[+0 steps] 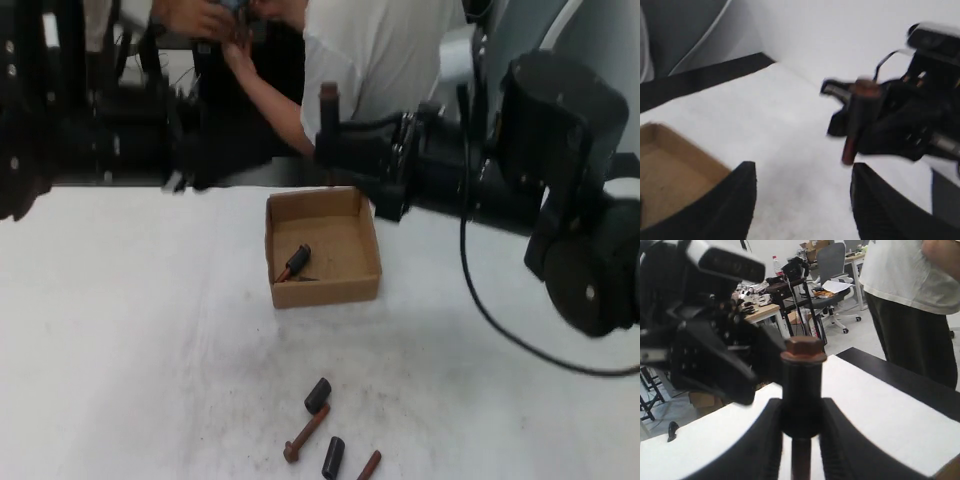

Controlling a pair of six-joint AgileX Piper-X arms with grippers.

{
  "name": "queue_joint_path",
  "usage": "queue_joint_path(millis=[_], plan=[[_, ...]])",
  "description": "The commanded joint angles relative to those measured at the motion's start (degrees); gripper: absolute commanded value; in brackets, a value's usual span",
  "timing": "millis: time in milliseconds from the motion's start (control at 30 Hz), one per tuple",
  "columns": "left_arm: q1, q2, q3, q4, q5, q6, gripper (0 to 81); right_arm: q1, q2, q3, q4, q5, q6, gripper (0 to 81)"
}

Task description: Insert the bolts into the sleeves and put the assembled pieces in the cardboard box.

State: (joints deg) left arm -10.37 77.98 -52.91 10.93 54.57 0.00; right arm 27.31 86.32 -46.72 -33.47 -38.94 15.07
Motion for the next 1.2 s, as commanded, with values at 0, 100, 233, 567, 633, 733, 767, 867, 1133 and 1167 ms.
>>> queue_joint_path(millis=[0,100,233,567,633,733,767,867,1133,1167], plan=[[-0.18,-0.18,-0.25,8.24,-7.28,5.93,52.8,-2.26,-0.60,-3.29,7.11,-0.47,-4.04,0.8],[-0.84,-0.18,-0.25,11.55,-14.36,7.95,52.8,-2.65,-0.06,-5.82,18.05,-0.44,-12.85,0.8],[-1.22,-0.18,-0.25,12.85,-16.37,8.39,52.8,-2.65,2.50,-8.44,23.81,-0.43,-17.03,0.8],[-1.22,-0.18,-0.25,16.89,-16.37,11.61,52.8,-4.21,8.79,-11.08,23.80,3.05,-17.16,0.8],[-1.22,-0.18,-0.25,17.69,-16.37,11.61,52.8,-4.59,10.12,-11.55,23.80,3.05,-17.28,0.8],[-1.22,-0.18,-0.25,19.69,-16.37,12.97,52.8,-5.18,13.00,-12.37,23.80,3.49,-17.28,0.8],[-1.22,-0.18,-0.25,20.38,-16.37,13.40,52.8,-5.31,14.05,-12.67,23.80,3.48,-17.28,0.8],[-1.22,-0.18,-0.25,22.81,-16.37,14.22,52.8,-5.98,17.18,-13.69,24.07,4.01,-17.70,0.8],[-1.22,-0.18,-0.25,24.44,-17.41,15.17,52.8,-7.91,23.84,-20.31,32.40,6.82,-22.84,0.8],[-1.22,-0.18,-0.25,24.44,-17.41,15.39,52.8,-7.99,24.33,-21.19,33.47,7.35,-23.93,0.8]])
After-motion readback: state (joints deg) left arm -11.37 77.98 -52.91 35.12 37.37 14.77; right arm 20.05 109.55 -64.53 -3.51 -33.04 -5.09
